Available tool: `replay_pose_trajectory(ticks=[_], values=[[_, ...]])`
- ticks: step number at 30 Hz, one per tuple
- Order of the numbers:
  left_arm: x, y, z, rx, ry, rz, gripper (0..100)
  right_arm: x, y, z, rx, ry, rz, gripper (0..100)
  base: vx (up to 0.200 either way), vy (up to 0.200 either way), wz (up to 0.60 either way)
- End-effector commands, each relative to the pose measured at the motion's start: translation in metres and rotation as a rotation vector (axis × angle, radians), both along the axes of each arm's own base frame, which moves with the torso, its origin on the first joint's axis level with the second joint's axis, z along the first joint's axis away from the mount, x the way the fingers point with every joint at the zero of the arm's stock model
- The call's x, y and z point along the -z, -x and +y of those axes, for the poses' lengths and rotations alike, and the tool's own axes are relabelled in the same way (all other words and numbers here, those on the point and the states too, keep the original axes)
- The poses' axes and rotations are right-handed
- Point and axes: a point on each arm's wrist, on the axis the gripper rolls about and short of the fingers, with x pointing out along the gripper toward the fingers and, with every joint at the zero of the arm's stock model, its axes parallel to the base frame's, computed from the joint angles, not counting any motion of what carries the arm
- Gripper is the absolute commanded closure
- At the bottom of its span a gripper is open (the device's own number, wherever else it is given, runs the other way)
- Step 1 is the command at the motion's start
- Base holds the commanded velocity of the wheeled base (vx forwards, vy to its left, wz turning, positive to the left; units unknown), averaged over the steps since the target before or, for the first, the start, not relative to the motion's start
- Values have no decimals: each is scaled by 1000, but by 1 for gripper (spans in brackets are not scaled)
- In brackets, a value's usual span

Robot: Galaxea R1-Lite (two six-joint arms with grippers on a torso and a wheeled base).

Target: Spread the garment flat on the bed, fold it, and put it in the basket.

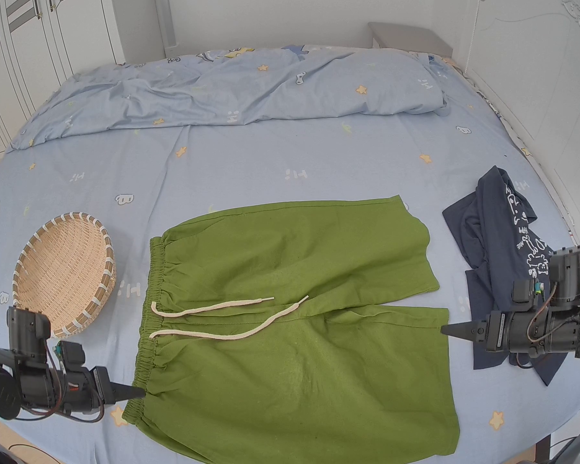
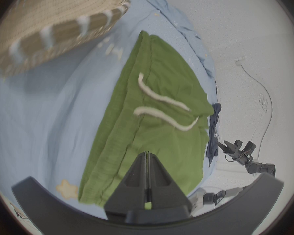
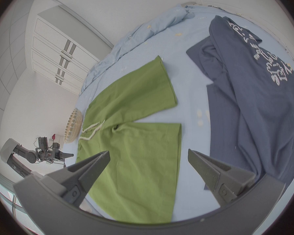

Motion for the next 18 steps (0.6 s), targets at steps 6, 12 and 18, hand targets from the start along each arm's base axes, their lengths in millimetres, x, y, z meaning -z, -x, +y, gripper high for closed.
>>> replay_pose_trajectory(ticks=[6,12,18], values=[[8,38,17,-91,-25,-16,0,5,30,0,-31,1,7,0,0,0,0],[20,41,17,-47,-48,40,0,8,34,0,-37,4,19,0,0,0,0],[42,22,20,21,-64,124,0,9,35,2,-51,3,16,0,0,0,0]])
